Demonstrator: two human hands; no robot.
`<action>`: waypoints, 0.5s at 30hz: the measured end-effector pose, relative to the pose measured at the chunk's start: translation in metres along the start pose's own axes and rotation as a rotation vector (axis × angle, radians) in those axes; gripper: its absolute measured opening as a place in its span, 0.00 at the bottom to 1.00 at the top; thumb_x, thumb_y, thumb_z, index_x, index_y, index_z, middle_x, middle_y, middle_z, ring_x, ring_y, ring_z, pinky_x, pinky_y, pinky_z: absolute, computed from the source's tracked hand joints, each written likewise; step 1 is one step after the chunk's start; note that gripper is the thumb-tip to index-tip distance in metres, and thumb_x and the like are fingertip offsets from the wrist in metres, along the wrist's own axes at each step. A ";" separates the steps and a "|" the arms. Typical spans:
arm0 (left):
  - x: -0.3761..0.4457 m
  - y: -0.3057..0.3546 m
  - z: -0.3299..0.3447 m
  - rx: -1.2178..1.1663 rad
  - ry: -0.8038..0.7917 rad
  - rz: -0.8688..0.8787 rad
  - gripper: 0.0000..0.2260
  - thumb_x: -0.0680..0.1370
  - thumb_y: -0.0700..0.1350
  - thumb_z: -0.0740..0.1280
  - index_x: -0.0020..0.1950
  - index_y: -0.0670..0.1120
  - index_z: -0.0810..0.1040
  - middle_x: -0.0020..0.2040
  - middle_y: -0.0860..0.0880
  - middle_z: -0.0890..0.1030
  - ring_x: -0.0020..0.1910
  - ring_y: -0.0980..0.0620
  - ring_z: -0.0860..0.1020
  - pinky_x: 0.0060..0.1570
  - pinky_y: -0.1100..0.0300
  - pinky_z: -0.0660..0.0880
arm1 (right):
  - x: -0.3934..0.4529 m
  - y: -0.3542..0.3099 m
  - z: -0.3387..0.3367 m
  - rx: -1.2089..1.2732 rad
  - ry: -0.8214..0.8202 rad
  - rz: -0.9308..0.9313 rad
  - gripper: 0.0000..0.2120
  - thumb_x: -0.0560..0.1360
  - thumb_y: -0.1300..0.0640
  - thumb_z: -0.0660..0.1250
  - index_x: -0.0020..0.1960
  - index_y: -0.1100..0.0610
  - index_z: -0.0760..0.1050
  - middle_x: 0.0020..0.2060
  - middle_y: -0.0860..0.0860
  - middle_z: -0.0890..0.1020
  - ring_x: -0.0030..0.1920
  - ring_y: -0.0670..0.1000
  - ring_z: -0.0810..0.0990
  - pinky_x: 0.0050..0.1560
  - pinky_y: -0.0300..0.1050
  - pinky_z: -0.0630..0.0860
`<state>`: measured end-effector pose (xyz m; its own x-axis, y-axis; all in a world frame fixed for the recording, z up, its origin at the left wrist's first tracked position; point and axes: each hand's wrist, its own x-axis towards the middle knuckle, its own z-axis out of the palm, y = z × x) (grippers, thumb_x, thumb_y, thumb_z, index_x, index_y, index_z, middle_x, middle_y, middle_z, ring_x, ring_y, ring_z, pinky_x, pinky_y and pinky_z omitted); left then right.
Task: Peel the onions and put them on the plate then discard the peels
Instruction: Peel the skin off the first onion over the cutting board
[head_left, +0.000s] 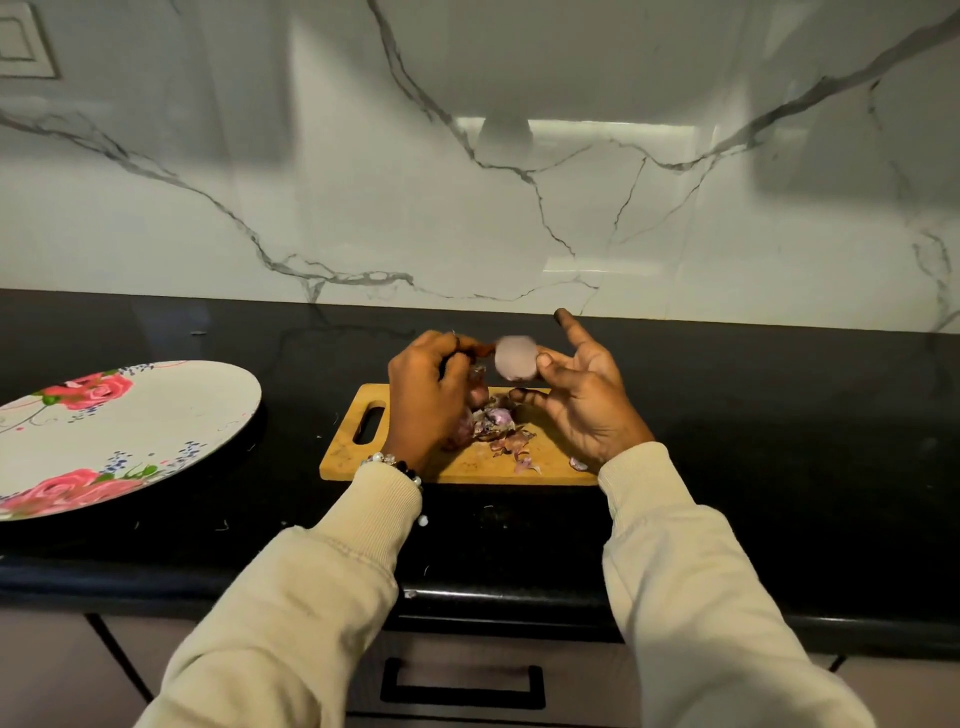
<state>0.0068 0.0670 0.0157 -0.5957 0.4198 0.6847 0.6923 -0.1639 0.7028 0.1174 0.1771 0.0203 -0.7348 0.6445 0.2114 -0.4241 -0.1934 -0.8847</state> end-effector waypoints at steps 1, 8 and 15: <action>0.001 -0.001 0.000 0.032 -0.003 0.038 0.11 0.77 0.29 0.62 0.47 0.37 0.83 0.46 0.43 0.81 0.36 0.69 0.77 0.36 0.76 0.71 | 0.000 -0.001 0.000 0.005 0.005 -0.001 0.34 0.80 0.73 0.56 0.80 0.53 0.50 0.51 0.59 0.82 0.44 0.54 0.86 0.42 0.50 0.83; 0.002 -0.017 0.005 0.103 -0.102 0.069 0.10 0.77 0.48 0.67 0.49 0.43 0.85 0.47 0.49 0.82 0.45 0.51 0.80 0.48 0.49 0.78 | -0.001 -0.003 0.001 0.009 0.044 -0.018 0.34 0.80 0.71 0.57 0.80 0.52 0.51 0.43 0.53 0.86 0.43 0.53 0.86 0.41 0.49 0.83; 0.000 -0.009 0.004 0.083 -0.173 0.005 0.07 0.76 0.46 0.72 0.52 0.47 0.86 0.47 0.53 0.84 0.52 0.55 0.77 0.51 0.62 0.74 | -0.002 0.000 0.003 -0.026 -0.029 -0.013 0.36 0.80 0.73 0.57 0.81 0.54 0.48 0.50 0.58 0.83 0.45 0.51 0.86 0.44 0.46 0.83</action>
<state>0.0017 0.0723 0.0085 -0.5183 0.5677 0.6396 0.7304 -0.0952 0.6764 0.1173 0.1742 0.0212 -0.7446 0.6249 0.2345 -0.4201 -0.1658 -0.8922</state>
